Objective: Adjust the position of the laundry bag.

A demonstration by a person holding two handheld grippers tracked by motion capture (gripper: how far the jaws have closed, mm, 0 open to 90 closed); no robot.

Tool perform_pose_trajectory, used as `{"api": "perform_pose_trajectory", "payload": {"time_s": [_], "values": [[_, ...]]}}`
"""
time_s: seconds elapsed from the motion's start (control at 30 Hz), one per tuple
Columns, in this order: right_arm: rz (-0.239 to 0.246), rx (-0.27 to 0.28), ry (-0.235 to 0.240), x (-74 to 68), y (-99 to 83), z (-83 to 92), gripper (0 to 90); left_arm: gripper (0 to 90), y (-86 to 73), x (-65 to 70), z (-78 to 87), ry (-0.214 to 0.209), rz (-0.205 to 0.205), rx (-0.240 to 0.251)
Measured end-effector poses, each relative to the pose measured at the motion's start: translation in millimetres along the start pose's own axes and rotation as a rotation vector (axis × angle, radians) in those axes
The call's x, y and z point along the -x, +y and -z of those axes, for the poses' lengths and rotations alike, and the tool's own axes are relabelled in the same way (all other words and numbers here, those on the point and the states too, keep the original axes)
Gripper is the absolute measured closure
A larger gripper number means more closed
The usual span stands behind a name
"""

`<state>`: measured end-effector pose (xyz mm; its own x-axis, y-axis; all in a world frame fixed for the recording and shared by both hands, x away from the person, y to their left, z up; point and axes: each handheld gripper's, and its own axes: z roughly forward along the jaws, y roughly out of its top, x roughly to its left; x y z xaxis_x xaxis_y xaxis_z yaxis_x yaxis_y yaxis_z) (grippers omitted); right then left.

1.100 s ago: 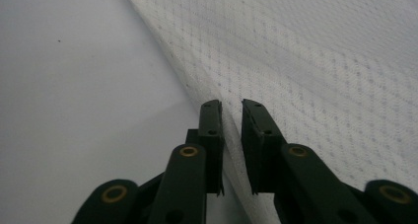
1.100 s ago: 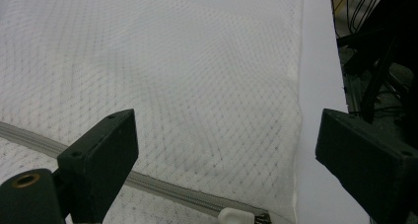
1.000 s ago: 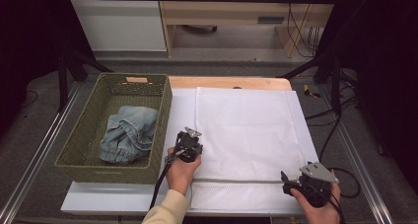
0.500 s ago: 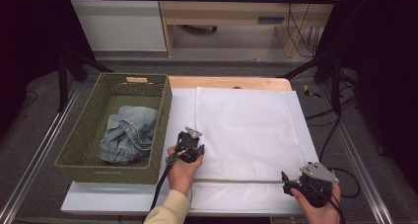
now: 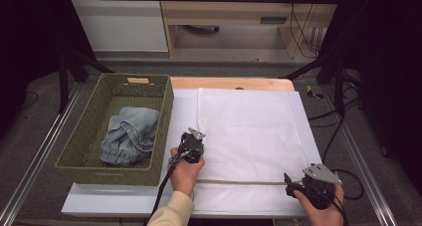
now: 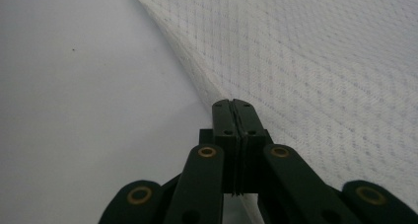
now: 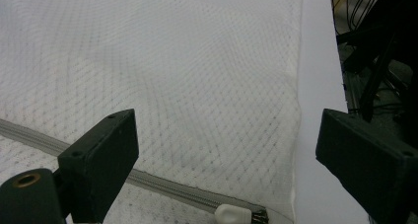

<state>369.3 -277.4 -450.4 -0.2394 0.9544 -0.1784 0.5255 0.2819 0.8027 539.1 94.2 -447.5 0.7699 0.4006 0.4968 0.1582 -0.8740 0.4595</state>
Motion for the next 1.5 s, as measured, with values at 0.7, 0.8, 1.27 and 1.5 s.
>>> {"api": "perform_pose_trajectory", "payload": {"time_s": [0.7,0.8,1.27,1.5], "values": [[0.008,-0.015,0.008,-3.4,-0.4,-2.8,9.1,87.6,-17.9,-20.3,27.5,0.07,-0.022,-0.057],[0.007,-0.015,0.008,-3.0,-0.4,-2.9,9.1,70.9,-15.8,-15.3,26.5,0.067,0.023,-0.028],[0.0,-0.011,-0.014,0.5,-1.1,-2.3,7.8,19.0,-2.5,7.4,34.2,-0.01,0.261,0.167],[-0.005,0.003,-0.043,4.2,-1.1,1.8,6.5,11.4,2.5,16.3,42.7,-0.107,0.267,0.282]]}}
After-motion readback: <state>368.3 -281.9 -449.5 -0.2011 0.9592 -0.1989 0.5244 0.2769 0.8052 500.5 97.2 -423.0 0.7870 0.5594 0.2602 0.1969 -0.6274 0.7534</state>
